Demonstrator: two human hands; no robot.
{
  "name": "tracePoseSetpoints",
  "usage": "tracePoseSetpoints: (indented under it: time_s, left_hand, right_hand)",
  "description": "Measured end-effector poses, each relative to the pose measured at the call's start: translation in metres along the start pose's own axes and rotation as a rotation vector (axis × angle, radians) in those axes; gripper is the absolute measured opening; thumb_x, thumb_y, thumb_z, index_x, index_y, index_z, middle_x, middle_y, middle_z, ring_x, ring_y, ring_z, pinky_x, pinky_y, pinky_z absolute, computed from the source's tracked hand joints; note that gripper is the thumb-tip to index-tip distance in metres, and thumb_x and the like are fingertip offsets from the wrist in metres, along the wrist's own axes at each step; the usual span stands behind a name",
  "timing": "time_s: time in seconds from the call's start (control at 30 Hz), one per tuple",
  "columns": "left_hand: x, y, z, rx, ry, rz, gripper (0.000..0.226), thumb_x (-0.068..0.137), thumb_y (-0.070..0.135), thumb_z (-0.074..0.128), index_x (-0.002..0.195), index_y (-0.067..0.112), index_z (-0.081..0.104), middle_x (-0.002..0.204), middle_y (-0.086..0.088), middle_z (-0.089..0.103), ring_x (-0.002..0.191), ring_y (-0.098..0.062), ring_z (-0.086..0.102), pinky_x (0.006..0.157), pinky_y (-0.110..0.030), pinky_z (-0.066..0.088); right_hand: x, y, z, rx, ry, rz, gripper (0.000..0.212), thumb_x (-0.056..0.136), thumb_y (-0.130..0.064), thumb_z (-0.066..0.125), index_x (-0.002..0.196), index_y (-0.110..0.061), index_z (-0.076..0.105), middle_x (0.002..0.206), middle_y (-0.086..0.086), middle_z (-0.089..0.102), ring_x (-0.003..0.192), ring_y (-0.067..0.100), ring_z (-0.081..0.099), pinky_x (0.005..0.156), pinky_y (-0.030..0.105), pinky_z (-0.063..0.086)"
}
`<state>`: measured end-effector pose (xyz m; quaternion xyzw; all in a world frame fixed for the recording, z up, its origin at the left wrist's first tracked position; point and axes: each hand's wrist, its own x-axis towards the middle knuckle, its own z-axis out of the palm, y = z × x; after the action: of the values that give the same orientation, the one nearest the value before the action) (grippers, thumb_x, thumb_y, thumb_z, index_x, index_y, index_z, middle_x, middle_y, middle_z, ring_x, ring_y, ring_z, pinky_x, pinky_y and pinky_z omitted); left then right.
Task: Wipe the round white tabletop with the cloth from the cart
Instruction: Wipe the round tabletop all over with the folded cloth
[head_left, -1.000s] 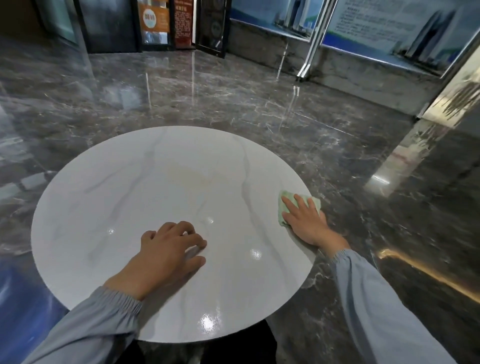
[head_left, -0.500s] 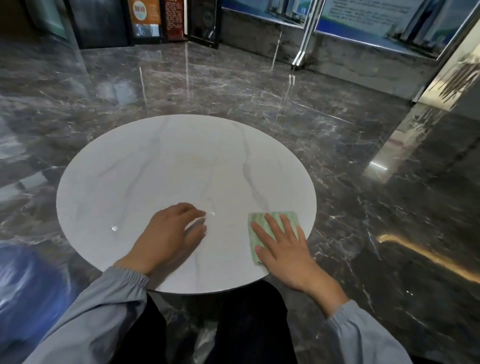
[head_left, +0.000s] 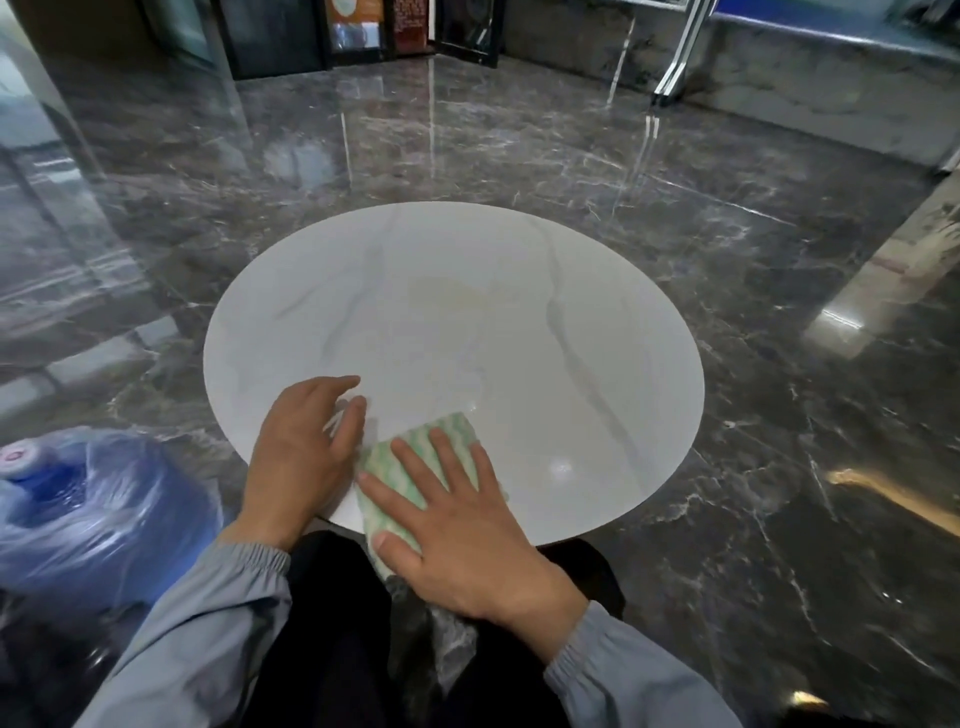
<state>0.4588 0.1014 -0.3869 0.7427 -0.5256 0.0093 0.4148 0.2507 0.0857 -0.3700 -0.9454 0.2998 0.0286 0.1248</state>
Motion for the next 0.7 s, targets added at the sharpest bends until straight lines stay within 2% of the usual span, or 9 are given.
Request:
tracePoseSetpoints:
  time_s: [0.1,0.2,0.33,0.5,0.6,0.7]
  left_hand:
    - [-0.002,-0.004,0.003,-0.011,0.016,0.014,0.028,0.101,0.031,0.061,0.123,0.018,0.071,0.115,-0.001,0.068,0.114,-0.023,0.060,0.103,-0.040,0.048]
    - [-0.003,-0.006,0.008,0.043,-0.016,0.075,0.035,0.098,0.038,0.058,0.122,0.016,0.073,0.116,-0.002,0.068,0.112,-0.025,0.062,0.100,-0.045,0.050]
    - [-0.005,-0.007,0.009,0.066,-0.014,0.067,0.038,0.099,0.042,0.057,0.126,0.020,0.071,0.118,0.000,0.068,0.115,-0.024,0.063,0.100,-0.047,0.051]
    - [-0.005,-0.001,0.008,0.084,-0.034,0.026,0.049,0.096,0.048,0.056,0.139,0.025,0.059,0.119,0.002,0.067,0.115,-0.019,0.059,0.101,-0.040,0.049]
    - [-0.004,0.000,0.008,0.096,-0.035,0.038,0.049,0.097,0.050,0.054,0.138,0.023,0.059,0.117,0.002,0.068,0.114,-0.019,0.060,0.101,-0.037,0.048]
    - [-0.004,0.001,0.008,0.075,-0.043,0.025,0.049,0.098,0.049,0.051,0.138,0.023,0.058,0.117,0.002,0.067,0.114,-0.020,0.059,0.101,-0.039,0.048]
  right_hand:
    - [-0.006,0.008,-0.001,-0.004,0.013,-0.004,0.060,0.106,-0.060,0.023,0.162,-0.050,0.003,0.173,-0.011,-0.014,0.155,0.018,-0.029,0.122,0.050,-0.021]
    - [-0.018,0.036,-0.007,0.020,-0.002,0.028,0.060,0.105,-0.060,0.025,0.159,-0.055,0.001,0.171,-0.020,-0.013,0.155,0.010,-0.027,0.124,0.043,-0.017]
    - [-0.021,0.110,-0.023,-0.012,-0.031,0.227,0.065,0.090,-0.071,0.005,0.153,-0.064,-0.006,0.167,-0.026,-0.017,0.155,0.008,-0.024,0.127,0.044,-0.009]
    - [0.008,0.186,-0.047,-0.008,-0.016,0.475,0.061,0.106,-0.055,0.017,0.163,-0.046,-0.001,0.173,-0.011,-0.011,0.159,0.020,-0.016,0.127,0.050,-0.005]
    - [0.032,0.169,-0.042,-0.022,-0.022,0.506,0.059,0.107,-0.053,0.016,0.162,-0.046,-0.006,0.173,-0.008,-0.015,0.158,0.026,-0.019,0.126,0.054,-0.009]
    - [0.047,0.110,-0.030,-0.058,-0.014,0.310,0.059,0.105,-0.056,0.013,0.161,-0.050,-0.006,0.172,-0.010,-0.016,0.157,0.025,-0.021,0.125,0.052,-0.014]
